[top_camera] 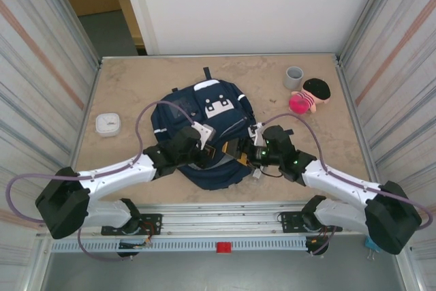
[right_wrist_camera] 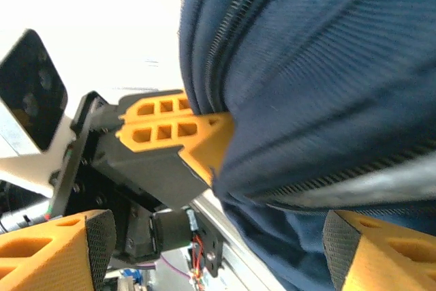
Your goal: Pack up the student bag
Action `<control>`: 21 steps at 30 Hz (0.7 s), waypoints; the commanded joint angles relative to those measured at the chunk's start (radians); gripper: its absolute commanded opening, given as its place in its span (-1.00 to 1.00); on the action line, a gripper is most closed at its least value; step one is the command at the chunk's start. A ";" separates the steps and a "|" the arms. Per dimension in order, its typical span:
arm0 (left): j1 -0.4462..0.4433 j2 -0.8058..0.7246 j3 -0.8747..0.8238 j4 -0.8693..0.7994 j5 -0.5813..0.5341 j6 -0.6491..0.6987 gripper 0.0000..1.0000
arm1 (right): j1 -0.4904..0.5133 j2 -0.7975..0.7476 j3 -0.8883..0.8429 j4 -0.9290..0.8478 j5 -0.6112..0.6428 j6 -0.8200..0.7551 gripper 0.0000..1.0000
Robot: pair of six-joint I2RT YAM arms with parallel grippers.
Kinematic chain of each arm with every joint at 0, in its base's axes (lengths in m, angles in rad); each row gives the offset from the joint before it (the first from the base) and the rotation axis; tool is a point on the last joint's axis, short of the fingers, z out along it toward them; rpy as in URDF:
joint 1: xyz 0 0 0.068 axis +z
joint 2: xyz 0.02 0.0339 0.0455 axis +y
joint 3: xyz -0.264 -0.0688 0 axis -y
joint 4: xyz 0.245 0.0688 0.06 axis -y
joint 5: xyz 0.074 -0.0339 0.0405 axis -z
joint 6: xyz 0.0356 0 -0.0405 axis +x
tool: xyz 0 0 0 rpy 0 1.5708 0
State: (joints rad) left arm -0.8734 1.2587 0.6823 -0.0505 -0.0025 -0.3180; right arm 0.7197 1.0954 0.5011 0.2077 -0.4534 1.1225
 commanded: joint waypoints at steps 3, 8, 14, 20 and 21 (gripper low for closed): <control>-0.013 -0.022 0.058 0.054 -0.024 -0.053 -0.47 | -0.039 0.073 0.039 0.108 -0.062 0.005 0.52; -0.003 -0.141 0.049 -0.062 -0.115 -0.026 0.24 | -0.070 0.123 0.072 0.093 -0.060 -0.029 0.04; 0.134 -0.344 -0.034 -0.188 -0.099 -0.012 0.42 | -0.177 0.158 0.113 0.104 -0.163 -0.060 -0.58; 0.361 -0.452 -0.149 -0.158 0.077 -0.051 0.45 | -0.250 0.208 0.225 0.074 -0.315 -0.090 -0.75; 0.398 -0.452 -0.164 -0.141 0.115 -0.065 0.45 | -0.256 0.214 0.242 0.072 -0.334 -0.089 -0.76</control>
State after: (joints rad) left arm -0.5438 0.8177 0.5598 -0.1883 -0.0093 -0.3485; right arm 0.4835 1.2922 0.6743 0.2550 -0.6949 1.0664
